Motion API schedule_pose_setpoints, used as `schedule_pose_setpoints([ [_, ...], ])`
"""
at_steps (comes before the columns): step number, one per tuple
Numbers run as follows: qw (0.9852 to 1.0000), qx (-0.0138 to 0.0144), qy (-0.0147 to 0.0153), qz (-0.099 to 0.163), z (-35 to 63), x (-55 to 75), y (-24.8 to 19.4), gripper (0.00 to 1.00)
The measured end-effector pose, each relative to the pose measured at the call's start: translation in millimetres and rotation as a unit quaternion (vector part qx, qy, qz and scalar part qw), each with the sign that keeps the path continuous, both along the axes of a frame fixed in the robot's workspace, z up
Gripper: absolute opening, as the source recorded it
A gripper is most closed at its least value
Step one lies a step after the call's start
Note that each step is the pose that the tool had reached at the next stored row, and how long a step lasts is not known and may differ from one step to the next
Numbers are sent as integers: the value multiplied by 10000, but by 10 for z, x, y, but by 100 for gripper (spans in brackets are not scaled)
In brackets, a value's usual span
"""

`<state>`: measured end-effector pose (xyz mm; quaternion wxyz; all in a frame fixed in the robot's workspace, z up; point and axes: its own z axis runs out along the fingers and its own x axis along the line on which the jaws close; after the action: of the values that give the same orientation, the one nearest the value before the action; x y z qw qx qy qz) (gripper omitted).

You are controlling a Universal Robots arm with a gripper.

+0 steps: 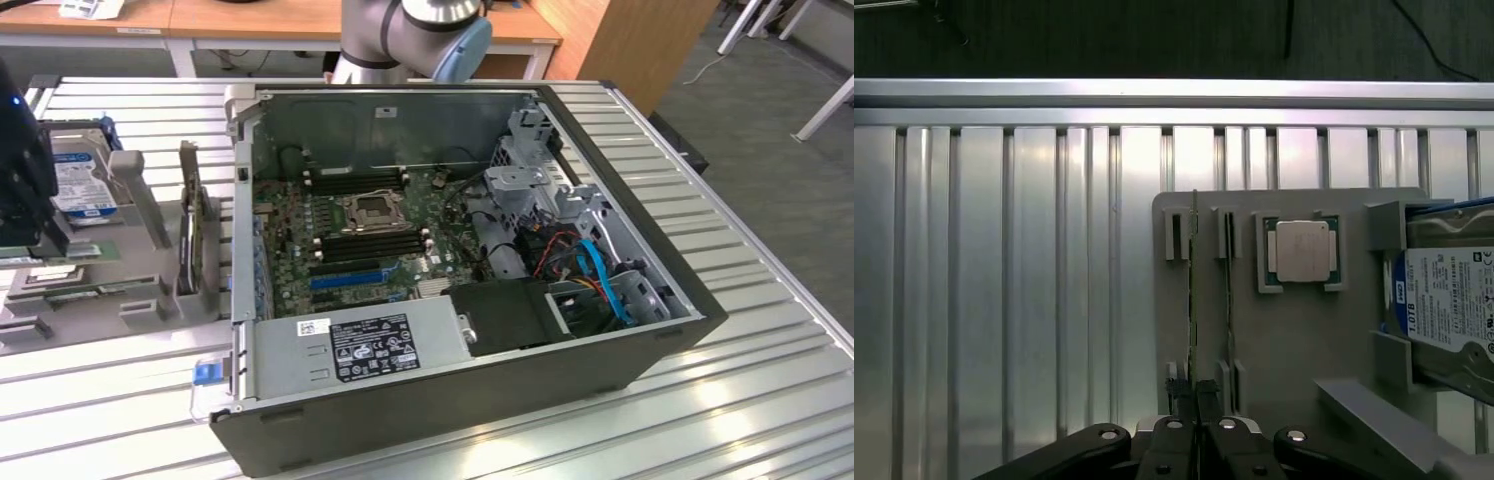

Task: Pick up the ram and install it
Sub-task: 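Pick up the ram and move it above insertion slot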

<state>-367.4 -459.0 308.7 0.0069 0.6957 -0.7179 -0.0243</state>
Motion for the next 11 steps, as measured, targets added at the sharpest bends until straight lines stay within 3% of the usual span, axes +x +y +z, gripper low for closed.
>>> schedule_pose_setpoints([
  [11,10000,0,0,0,276,2,0,12],
])
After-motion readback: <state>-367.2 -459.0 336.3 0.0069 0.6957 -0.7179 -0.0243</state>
